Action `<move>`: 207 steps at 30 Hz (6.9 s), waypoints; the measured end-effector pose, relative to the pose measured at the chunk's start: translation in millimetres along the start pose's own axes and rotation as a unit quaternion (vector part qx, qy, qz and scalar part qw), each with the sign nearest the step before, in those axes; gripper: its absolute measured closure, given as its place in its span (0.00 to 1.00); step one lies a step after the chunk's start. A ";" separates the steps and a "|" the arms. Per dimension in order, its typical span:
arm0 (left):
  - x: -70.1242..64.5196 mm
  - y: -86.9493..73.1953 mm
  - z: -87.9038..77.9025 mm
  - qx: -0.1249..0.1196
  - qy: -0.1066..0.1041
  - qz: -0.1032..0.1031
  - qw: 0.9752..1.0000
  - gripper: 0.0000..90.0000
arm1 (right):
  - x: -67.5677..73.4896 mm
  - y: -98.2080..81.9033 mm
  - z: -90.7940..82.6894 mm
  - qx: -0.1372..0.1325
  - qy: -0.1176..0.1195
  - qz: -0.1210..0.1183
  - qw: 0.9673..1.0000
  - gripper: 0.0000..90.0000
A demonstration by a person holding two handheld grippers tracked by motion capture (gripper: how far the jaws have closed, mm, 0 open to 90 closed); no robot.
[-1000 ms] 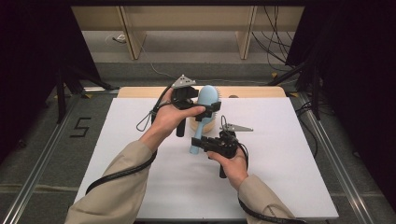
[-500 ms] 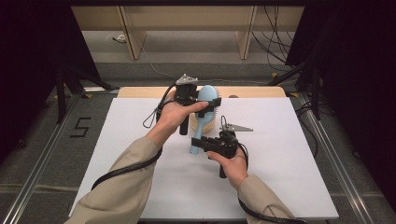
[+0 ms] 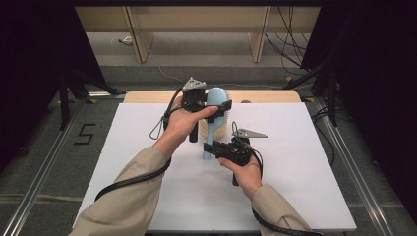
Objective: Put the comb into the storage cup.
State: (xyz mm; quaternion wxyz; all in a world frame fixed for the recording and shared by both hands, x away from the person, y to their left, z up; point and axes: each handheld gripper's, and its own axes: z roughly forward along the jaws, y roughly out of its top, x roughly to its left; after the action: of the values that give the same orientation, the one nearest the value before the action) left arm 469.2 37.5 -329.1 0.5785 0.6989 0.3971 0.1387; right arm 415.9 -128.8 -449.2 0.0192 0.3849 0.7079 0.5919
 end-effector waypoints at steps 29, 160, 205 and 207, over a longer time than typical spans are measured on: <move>-8.5 9.5 -4.4 -0.092 0.097 0.030 0.991 0.22 | -3.7 3.5 -48.6 -0.011 -0.174 -0.144 0.974 0.18; 26.6 51.2 42.6 -0.131 0.127 0.064 0.981 0.22 | -32.3 -44.7 -156.2 -0.016 -0.238 -0.134 0.962 0.18; 31.3 37.7 53.2 -0.121 0.123 0.064 0.983 0.22 | -32.9 -45.3 -156.3 -0.016 -0.237 -0.134 0.962 0.18; 31.5 36.8 53.7 -0.119 0.123 0.065 0.983 0.22 | -33.0 -45.3 -156.2 -0.016 -0.237 -0.134 0.962 0.18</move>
State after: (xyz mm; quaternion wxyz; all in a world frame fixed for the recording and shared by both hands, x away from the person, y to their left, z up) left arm 539.2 21.9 -319.3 0.5937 0.6270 0.3998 0.3075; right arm 340.0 -276.3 -455.3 0.2721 0.4157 0.7184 0.4870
